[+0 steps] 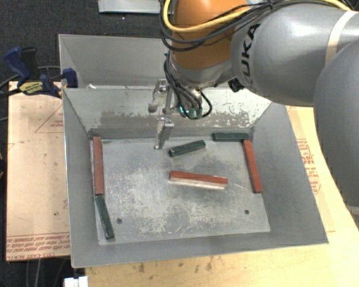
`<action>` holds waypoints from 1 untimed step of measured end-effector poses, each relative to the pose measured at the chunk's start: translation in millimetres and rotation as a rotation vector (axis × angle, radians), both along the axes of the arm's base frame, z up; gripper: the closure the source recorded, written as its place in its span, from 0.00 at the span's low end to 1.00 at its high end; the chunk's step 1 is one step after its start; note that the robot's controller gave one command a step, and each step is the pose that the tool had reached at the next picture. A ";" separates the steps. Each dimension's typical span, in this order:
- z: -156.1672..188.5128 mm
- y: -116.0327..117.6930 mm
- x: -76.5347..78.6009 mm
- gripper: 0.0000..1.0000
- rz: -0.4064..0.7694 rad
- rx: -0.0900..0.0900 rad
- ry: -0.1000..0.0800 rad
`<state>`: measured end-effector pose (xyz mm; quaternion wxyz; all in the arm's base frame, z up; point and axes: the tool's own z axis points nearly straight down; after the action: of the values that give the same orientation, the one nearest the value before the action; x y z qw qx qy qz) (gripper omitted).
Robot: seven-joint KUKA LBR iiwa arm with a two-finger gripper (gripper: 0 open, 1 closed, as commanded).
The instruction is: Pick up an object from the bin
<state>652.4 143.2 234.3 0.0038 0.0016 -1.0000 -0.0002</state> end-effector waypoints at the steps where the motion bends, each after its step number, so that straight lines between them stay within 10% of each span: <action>1: 5.7 -0.8 1.5 0.00 -0.002 0.001 -0.009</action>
Offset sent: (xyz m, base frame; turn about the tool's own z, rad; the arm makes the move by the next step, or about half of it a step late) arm -0.0149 -0.1015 -0.1643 0.1525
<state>653.9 142.5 240.1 -0.0007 0.0003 -1.0000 -0.0007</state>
